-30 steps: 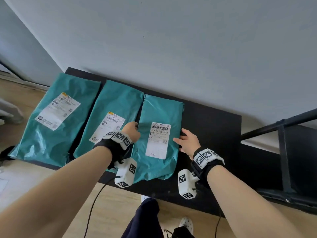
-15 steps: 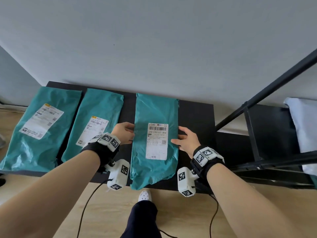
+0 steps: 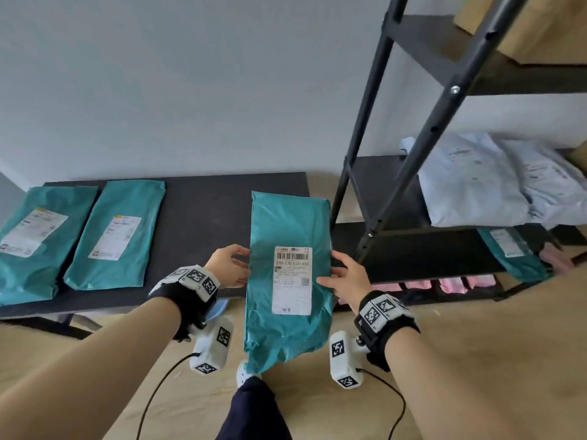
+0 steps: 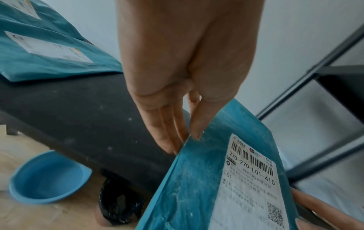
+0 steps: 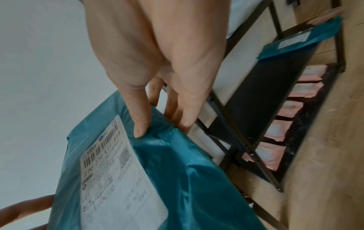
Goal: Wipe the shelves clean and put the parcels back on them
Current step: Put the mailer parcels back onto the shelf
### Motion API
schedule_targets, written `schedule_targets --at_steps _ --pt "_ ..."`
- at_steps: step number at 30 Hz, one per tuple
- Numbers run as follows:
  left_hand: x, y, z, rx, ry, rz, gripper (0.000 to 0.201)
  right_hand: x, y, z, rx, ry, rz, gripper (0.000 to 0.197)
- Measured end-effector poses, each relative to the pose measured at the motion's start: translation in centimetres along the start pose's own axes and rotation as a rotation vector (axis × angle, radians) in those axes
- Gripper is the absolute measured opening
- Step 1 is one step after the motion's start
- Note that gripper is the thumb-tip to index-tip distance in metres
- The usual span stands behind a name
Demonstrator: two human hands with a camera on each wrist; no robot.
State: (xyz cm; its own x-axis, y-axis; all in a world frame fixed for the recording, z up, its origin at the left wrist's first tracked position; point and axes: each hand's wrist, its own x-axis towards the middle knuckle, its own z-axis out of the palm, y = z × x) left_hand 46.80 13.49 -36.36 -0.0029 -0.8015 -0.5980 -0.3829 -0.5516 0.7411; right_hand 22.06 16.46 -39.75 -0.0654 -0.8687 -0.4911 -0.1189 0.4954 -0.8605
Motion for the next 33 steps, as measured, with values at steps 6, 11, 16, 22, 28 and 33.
schedule_targets --at_steps 6,11,16,22,28,33 --pt "-6.0 -0.6 12.0 0.069 -0.13 0.052 0.044 -9.0 6.5 -10.3 0.043 0.105 0.009 0.069" --pt "-8.7 0.4 22.6 0.081 -0.237 0.084 0.05 -14.5 11.7 -19.1 0.101 0.226 0.052 0.07" --pt "-9.2 2.0 32.1 0.15 -0.312 0.162 0.063 -16.6 15.2 -27.1 0.166 0.334 0.097 0.068" --pt "-6.2 5.8 41.6 0.166 -0.391 0.172 0.064 -14.3 16.7 -36.9 0.172 0.38 0.132 0.071" --pt "-1.5 9.3 50.7 0.158 -0.442 0.133 0.065 -10.5 16.6 -46.4 0.159 0.386 0.218 0.074" --pt "0.8 11.9 56.6 0.176 -0.462 0.119 0.071 -7.7 16.9 -53.1 0.154 0.375 0.232 0.079"
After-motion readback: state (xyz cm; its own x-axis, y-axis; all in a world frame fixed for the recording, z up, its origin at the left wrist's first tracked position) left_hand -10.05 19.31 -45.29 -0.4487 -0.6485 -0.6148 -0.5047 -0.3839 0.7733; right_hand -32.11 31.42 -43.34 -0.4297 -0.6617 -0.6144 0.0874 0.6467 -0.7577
